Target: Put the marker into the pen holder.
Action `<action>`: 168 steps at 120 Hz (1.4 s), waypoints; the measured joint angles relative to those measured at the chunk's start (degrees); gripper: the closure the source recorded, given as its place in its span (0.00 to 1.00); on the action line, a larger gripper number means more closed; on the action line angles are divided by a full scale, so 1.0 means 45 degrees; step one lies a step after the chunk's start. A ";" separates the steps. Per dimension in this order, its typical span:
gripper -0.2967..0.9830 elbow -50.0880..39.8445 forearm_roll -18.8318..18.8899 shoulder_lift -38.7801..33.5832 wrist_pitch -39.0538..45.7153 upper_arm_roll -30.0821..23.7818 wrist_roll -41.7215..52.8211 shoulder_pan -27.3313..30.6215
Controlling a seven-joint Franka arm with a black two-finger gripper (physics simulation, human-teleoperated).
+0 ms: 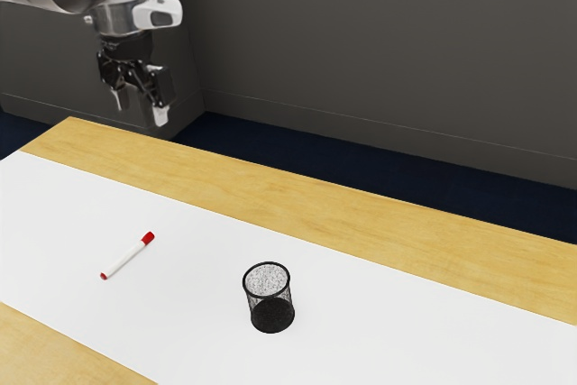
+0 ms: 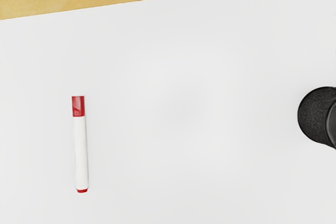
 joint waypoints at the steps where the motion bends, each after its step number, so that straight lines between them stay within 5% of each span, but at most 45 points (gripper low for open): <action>1: 0.23 0.0002 -0.0001 0.0001 0.0027 0.0001 0.0005 -0.0003; 25: 0.23 -0.0197 0.0030 0.0018 0.0424 -0.0012 0.0130 0.0148; 40: 0.23 -0.1150 -0.0012 0.0056 0.0875 -0.0187 0.0297 0.1434; 78: 0.23 -0.4902 -0.0553 0.1407 0.6068 -0.0161 0.1617 0.4466; 97: 0.23 -0.5026 -0.1626 0.2640 0.8090 -0.0206 0.2596 0.3362; 126: 0.24 -0.4510 -0.2565 0.4203 0.9351 -0.0209 0.4016 0.3679; 168: 0.54 -0.4367 -0.2727 0.5446 0.9812 -0.0211 0.5336 0.4142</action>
